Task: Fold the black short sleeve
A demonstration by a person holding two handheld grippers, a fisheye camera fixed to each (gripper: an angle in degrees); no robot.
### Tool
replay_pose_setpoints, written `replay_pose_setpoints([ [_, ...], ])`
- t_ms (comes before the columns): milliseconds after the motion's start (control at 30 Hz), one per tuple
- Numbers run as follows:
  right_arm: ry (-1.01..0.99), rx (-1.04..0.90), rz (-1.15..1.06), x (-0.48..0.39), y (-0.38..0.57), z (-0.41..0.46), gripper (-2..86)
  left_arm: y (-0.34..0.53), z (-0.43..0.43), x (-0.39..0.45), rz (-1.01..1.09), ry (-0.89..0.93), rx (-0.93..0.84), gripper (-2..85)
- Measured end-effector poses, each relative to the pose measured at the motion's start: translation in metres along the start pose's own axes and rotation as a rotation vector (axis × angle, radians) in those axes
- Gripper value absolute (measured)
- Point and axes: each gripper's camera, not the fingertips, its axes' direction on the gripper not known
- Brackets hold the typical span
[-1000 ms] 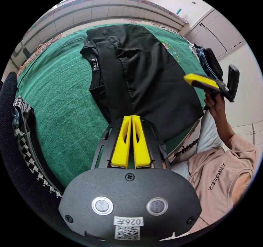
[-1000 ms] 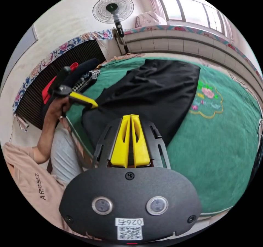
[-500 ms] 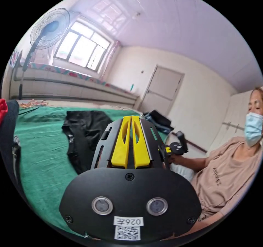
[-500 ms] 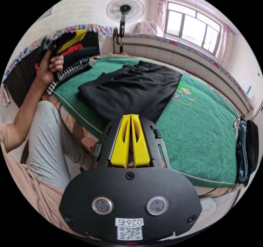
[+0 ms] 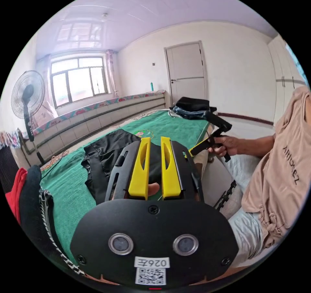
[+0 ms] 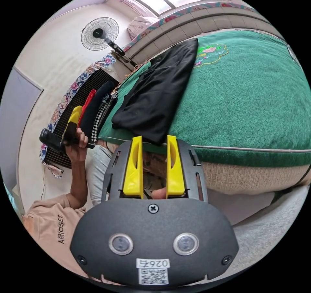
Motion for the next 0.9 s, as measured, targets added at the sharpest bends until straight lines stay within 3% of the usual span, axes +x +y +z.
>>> replay_pose_setpoints([
  [200,-0.104,-0.032,0.089,0.018,-0.014,-0.037,3.2,-0.051,0.044,0.051,0.208,0.038,-0.191,13.5],
  [367,-0.315,0.018,0.142,0.041,-0.01,-0.074,0.2,-0.091,0.076,0.096,0.448,-0.031,-0.315,15.9],
  [533,-0.342,0.02,0.116,0.04,0.015,-0.064,-0.1,-0.132,0.117,0.097,0.407,-0.077,-0.484,8.6],
  [600,-0.319,0.022,0.07,0.038,0.033,-0.056,0.5,-0.141,0.116,0.094,0.372,-0.092,-0.475,5.8],
  [700,-0.158,0.104,-0.146,0.021,0.085,-0.053,3.4,-0.158,0.11,0.079,0.292,0.019,-0.496,4.7],
  [767,0.129,0.165,-0.342,-0.004,0.143,-0.034,7.8,-0.167,0.104,0.07,0.251,0.057,-0.478,4.5],
  [900,0.487,0.138,-0.663,-0.04,0.222,0.048,11.7,-0.191,0.093,0.062,0.216,0.114,-0.458,4.3],
])
